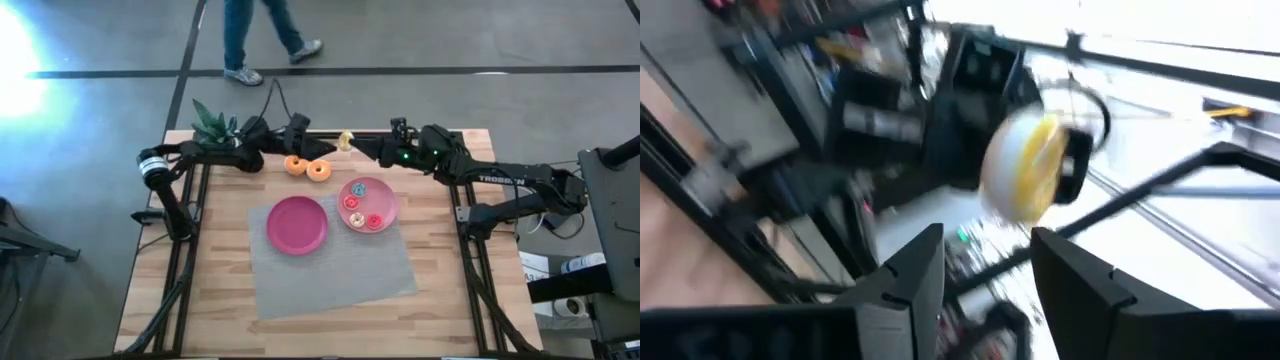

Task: Pick & Place donuts
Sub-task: Put the small yellow donut on the pink plate

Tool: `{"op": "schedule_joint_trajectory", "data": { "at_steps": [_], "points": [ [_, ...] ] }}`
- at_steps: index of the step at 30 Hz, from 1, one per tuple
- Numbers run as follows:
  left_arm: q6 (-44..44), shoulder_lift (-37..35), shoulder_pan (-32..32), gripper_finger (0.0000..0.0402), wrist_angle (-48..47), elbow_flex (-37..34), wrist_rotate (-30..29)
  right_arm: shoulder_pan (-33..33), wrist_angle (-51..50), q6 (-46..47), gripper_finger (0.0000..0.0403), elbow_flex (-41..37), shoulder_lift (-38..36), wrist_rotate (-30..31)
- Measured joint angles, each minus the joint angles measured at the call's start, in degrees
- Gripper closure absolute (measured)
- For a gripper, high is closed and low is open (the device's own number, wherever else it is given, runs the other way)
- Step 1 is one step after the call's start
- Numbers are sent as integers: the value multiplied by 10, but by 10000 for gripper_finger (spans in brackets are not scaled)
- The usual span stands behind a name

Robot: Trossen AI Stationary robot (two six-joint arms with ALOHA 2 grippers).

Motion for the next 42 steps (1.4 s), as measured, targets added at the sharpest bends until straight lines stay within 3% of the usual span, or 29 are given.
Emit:
{"op": "schedule_joint_trajectory", "data": {
  "at_steps": [11,31,42],
  "points": [
    [-22,29,0,280,8,63,17,13,18,-13,394,1,0,6],
    [-6,26,2,280,15,60,10,14,30,-25,394,1,-15,8],
    [-22,26,0,280,68,59,11,14,30,-25,394,1,-15,8]
  ]
}}
